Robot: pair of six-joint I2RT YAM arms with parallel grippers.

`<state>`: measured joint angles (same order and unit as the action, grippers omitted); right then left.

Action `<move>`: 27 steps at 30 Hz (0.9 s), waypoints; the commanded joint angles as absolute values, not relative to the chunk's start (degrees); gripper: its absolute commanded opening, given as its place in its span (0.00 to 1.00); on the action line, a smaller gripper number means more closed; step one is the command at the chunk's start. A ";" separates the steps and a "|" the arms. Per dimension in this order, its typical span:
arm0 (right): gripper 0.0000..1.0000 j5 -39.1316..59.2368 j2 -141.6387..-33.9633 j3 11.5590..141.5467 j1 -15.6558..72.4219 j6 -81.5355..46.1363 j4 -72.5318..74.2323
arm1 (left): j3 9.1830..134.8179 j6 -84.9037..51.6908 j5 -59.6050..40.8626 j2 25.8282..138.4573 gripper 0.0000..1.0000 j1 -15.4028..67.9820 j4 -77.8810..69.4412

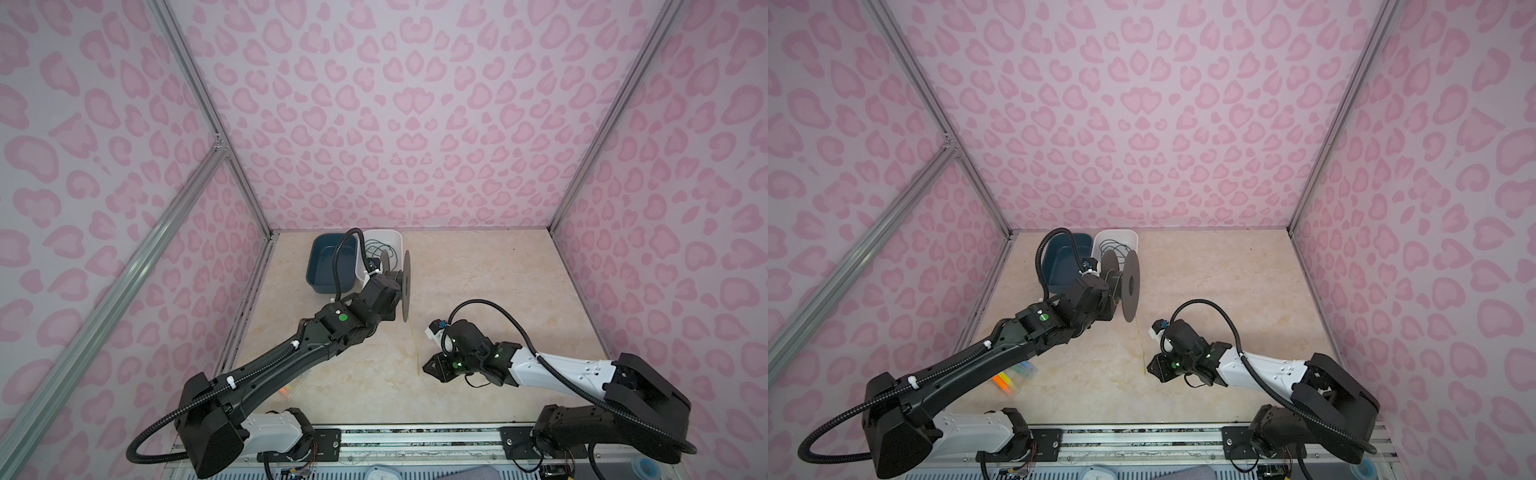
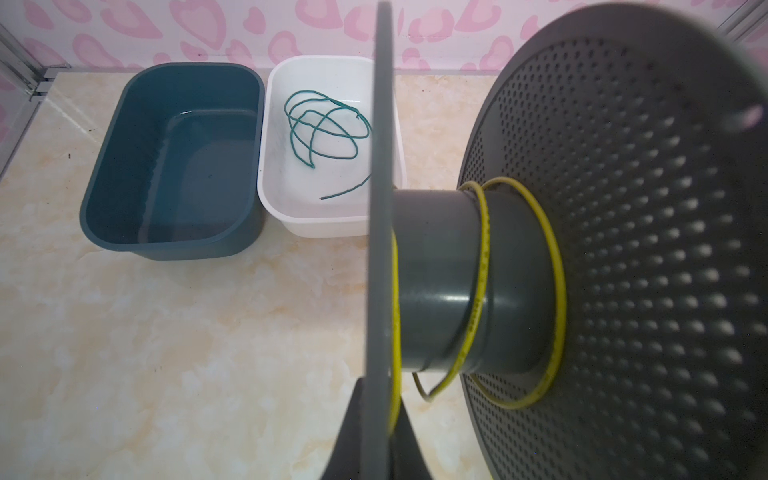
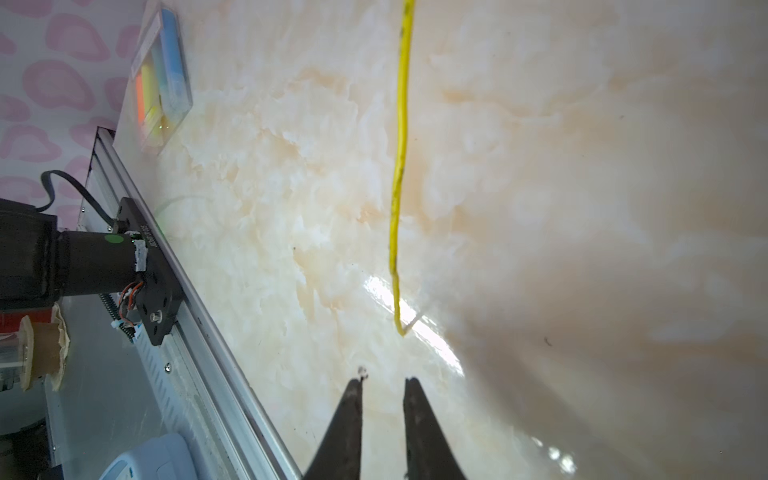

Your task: Wrap the cables

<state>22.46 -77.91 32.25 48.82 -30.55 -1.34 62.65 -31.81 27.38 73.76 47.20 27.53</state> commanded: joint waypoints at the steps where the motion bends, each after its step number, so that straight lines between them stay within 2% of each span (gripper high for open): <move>1: 0.25 19.71 -79.64 33.07 49.48 -31.61 3.14 | 62.58 -33.30 27.46 73.21 0.04 46.96 23.27; 5: 0.32 17.67 -82.14 34.46 50.50 -31.82 4.13 | 61.99 -33.66 27.33 72.74 0.04 46.97 23.03; 7: 0.32 17.62 -83.94 35.59 50.50 -31.39 4.45 | 61.74 -33.75 27.31 72.51 0.04 46.95 22.85; 11: 0.15 16.31 -86.82 37.41 50.51 -31.31 4.14 | 61.72 -33.91 27.19 72.03 0.04 46.86 22.96; 12: 0.06 16.22 -87.00 37.53 50.57 -31.53 4.13 | 61.68 -33.91 27.33 71.90 0.04 46.89 22.94; 13: 0.00 16.36 -86.95 37.66 50.67 -31.62 4.00 | 61.62 -33.95 27.41 71.68 0.04 46.89 23.05; 19: 0.00 13.62 -82.57 37.60 53.85 -30.96 -1.82 | 61.50 -33.59 28.95 71.43 0.04 46.59 23.03; 27: 0.00 1.34 -69.62 43.65 62.83 -27.99 -23.22 | 67.21 -30.57 35.33 78.64 0.04 45.49 25.15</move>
